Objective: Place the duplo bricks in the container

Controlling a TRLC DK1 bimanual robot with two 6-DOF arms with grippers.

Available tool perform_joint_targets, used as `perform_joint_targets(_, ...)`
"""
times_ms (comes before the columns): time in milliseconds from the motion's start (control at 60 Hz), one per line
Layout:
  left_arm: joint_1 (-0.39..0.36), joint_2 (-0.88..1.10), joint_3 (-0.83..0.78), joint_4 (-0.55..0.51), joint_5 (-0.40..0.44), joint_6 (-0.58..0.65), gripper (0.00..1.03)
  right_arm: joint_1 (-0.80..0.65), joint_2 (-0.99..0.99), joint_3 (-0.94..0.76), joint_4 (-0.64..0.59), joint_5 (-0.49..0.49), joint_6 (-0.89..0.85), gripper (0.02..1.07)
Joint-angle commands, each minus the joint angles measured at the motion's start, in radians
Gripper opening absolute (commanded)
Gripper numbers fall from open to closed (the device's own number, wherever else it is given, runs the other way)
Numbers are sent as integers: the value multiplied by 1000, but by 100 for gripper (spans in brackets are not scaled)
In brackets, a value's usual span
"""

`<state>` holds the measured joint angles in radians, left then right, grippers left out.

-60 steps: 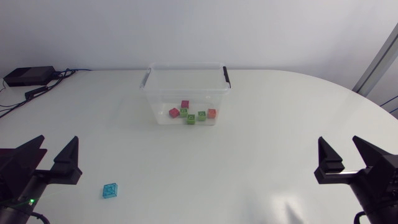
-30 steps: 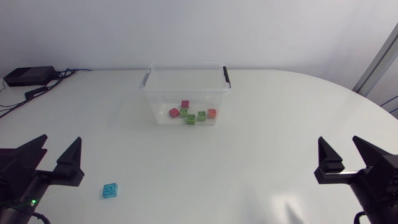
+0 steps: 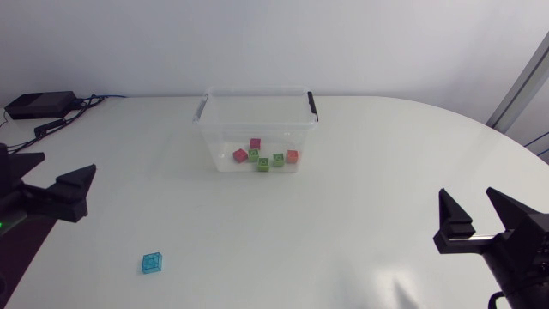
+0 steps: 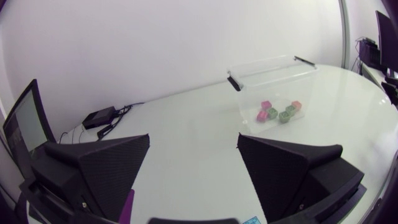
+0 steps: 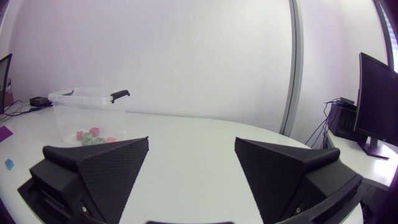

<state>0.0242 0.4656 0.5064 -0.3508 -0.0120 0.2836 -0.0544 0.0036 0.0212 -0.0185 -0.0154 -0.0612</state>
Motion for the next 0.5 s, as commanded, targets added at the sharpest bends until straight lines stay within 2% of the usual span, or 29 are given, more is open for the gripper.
perform_joint_targets(0,-1,90,55,-40,-14,97,99,-4,-8,-21,8,-4,-20,102)
perform_joint_targets(50,-4,122,61,-39,-37,163,99,-4,-8,-21,8,-4,-20,102)
perform_joint_targets(217,-23,208,18,-93,-26,339,99,-4,-8,-21,8,-4,-20,102)
perform_joint_targets(317,-66,214,-39,-114,-8,440,99,-4,-8,-21,8,-4,-20,102)
perform_joint_targets(400,-109,217,-65,-157,24,471,99,-4,-8,-21,8,-4,-20,102)
perform_joint_targets(483,-107,266,-78,-180,80,483,99,-4,-8,-21,8,-3,-20,102)
